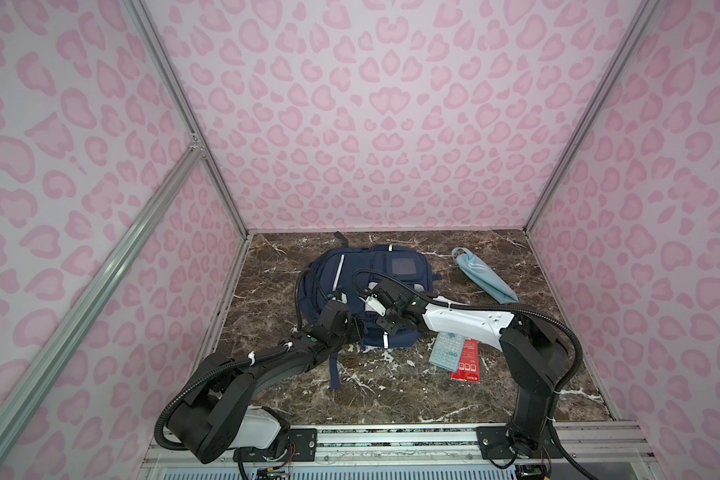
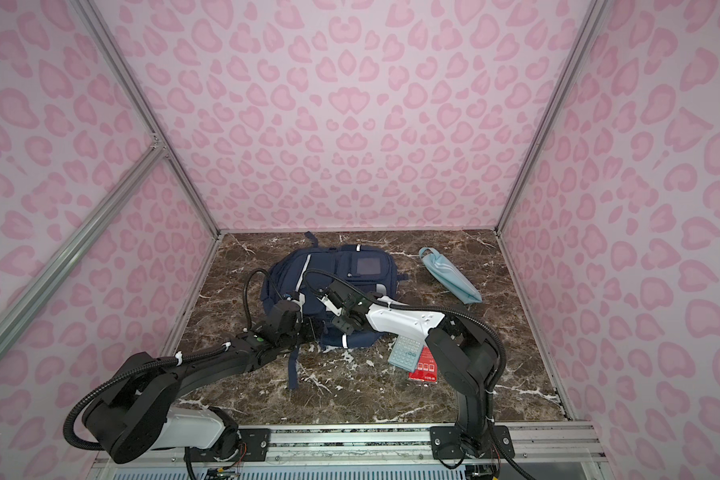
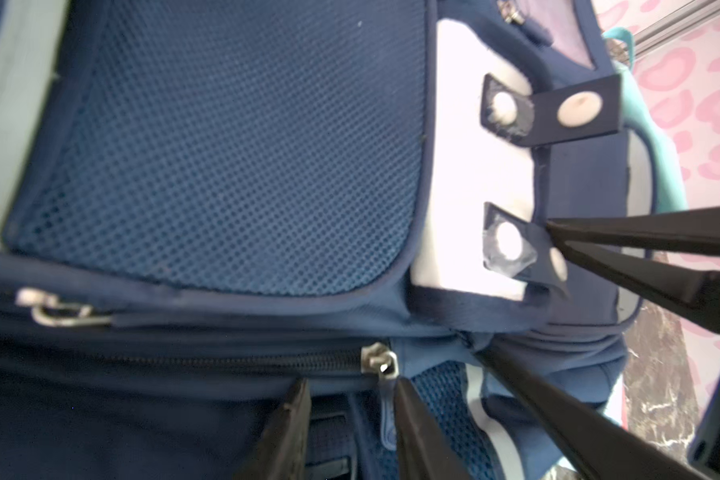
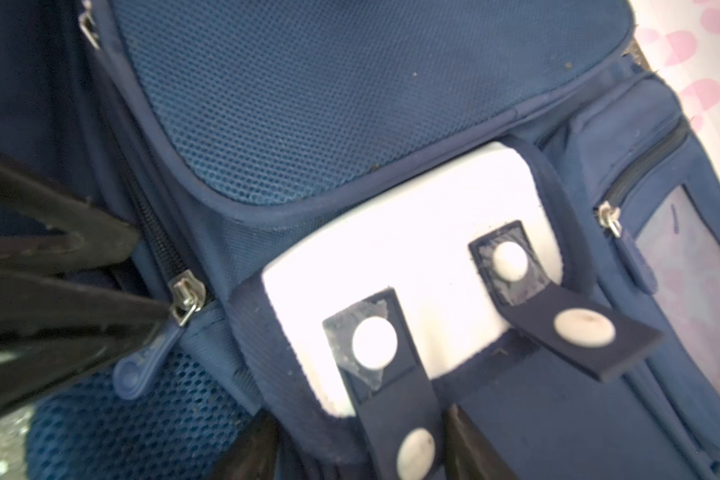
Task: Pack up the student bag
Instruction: 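Grasp the zipper pull with the left gripper beside the right gripper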
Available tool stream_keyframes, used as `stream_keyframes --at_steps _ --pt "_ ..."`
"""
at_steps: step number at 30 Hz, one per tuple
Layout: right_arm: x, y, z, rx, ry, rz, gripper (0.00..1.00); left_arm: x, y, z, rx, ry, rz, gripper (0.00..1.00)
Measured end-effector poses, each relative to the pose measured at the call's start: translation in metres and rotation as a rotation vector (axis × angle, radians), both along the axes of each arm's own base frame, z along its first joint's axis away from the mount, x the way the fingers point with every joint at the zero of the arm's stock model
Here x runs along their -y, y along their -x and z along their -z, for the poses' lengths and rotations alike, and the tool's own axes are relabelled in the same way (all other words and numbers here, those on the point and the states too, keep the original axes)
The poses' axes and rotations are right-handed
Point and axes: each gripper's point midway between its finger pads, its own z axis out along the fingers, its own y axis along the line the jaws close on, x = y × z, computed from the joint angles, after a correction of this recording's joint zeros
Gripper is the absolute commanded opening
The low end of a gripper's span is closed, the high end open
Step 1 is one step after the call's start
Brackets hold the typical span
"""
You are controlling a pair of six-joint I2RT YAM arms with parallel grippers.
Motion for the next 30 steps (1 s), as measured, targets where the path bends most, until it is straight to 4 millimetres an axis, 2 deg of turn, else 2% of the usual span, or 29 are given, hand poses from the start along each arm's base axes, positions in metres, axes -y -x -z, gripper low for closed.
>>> stream_keyframes --at_steps 5,9,11,14,17,19,21,23,25,26,27,30 --pt "0.002 0.002 -0.006 0.037 -0.021 0.004 0.69 0.002 -0.003 0.001 0.007 0.001 -0.004 0.38" --pt "0.001 -0.002 -0.034 0.063 -0.110 0.028 0.72 0.006 -0.005 0.002 0.009 -0.006 -0.002 0.38" --pt "-0.001 -0.006 -0.040 0.072 -0.137 0.037 0.72 0.009 -0.007 0.002 0.011 -0.010 0.002 0.38" --pt "-0.004 -0.010 -0.027 0.046 -0.124 0.031 0.75 0.014 -0.011 0.001 0.015 -0.025 0.004 0.38" --pt "-0.006 -0.004 -0.005 0.000 -0.086 0.002 0.76 0.014 -0.014 0.007 0.004 -0.047 -0.005 0.30" --pt "-0.006 -0.006 0.002 0.002 -0.065 0.002 0.76 0.013 -0.014 0.011 -0.004 -0.061 -0.010 0.21" --pt "-0.006 -0.012 0.003 0.021 -0.052 0.013 0.67 0.013 -0.015 0.013 -0.006 -0.066 -0.013 0.11" --pt "-0.006 -0.019 0.004 0.046 -0.038 0.026 0.52 0.013 -0.017 0.013 -0.002 -0.067 -0.015 0.07" --pt "-0.005 -0.020 0.004 0.051 -0.035 0.034 0.25 0.013 -0.018 0.012 0.004 -0.066 -0.019 0.03" --pt "-0.005 -0.020 0.004 0.049 -0.036 0.036 0.16 0.012 -0.019 0.012 0.005 -0.068 -0.023 0.03" --pt "-0.005 -0.019 0.004 0.045 -0.038 0.039 0.10 0.012 -0.019 0.011 0.007 -0.068 -0.024 0.03" --pt "-0.006 -0.017 -0.005 0.047 -0.058 0.034 0.00 0.012 -0.017 0.007 0.009 -0.066 -0.023 0.04"
